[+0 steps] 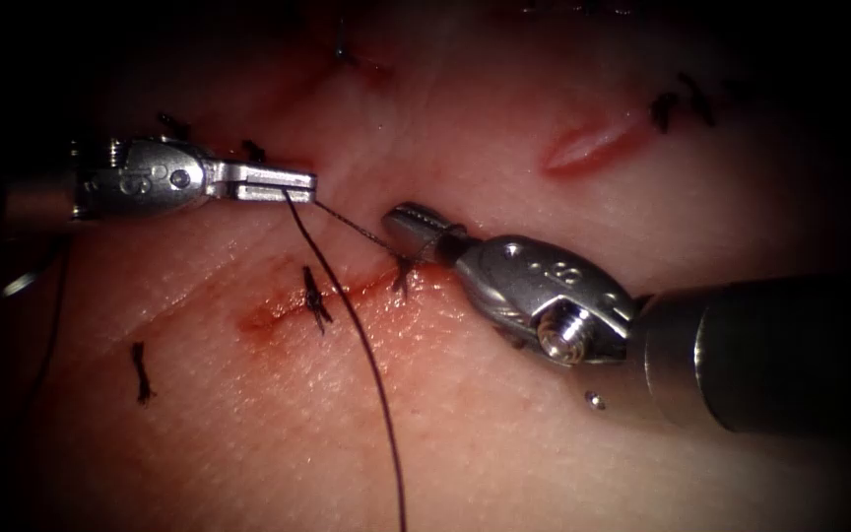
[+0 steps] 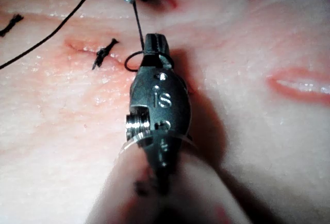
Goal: Wound Closure
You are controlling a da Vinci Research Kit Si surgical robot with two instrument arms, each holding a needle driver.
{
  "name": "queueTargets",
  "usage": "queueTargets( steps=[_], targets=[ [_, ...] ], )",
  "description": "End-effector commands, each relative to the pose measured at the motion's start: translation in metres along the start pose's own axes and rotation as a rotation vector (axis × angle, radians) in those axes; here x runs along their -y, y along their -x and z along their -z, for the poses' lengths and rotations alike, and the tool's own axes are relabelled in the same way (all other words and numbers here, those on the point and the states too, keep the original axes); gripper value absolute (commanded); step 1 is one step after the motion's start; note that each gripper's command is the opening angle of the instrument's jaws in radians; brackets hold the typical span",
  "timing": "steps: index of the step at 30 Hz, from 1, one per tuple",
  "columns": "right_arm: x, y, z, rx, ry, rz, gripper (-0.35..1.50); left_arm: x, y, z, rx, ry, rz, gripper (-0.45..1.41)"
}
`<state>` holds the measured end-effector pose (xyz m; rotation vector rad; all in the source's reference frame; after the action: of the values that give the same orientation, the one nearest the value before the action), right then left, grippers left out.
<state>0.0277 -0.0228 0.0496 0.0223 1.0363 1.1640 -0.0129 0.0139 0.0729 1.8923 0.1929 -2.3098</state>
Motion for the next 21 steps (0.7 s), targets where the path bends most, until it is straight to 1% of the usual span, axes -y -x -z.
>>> queueTargets(
  steps=[1,9,10,12,14,18,20,21],
  targets=[
    [0.0003,0.0012,-0.0005,-0.013,-0.004,0.017,-0.35,0.0015,0.0017,-0.0004,0.001,-0.003,0.029,-0.45],
    [0.0009,0.0035,-0.0002,-0.034,-0.021,0.049,-0.35,0.0053,0.0066,0.0005,0.027,-0.019,0.077,-0.45],
    [0.0012,0.0038,0.0000,-0.034,-0.025,0.062,-0.35,0.0061,0.0079,0.0008,0.036,-0.026,0.091,-0.45],
    [0.0014,0.0040,0.0002,-0.034,-0.025,0.069,-0.35,0.0067,0.0089,0.0009,0.050,-0.040,0.106,-0.45],
    [0.0017,0.0041,0.0005,-0.033,-0.032,0.080,-0.35,0.0074,0.0109,0.0011,0.084,-0.045,0.121,-0.45],
    [0.0023,0.0044,0.0010,-0.055,-0.043,0.096,-0.35,0.0078,0.0128,0.0011,0.110,-0.060,0.141,-0.45],
    [0.0030,0.0048,0.0015,-0.064,-0.062,0.132,-0.35,0.0088,0.0142,0.0014,0.123,-0.074,0.154,-0.45],
    [0.0031,0.0048,0.0016,-0.067,-0.064,0.138,-0.35,0.0091,0.0144,0.0014,0.130,-0.082,0.155,-0.45]
  ],
)
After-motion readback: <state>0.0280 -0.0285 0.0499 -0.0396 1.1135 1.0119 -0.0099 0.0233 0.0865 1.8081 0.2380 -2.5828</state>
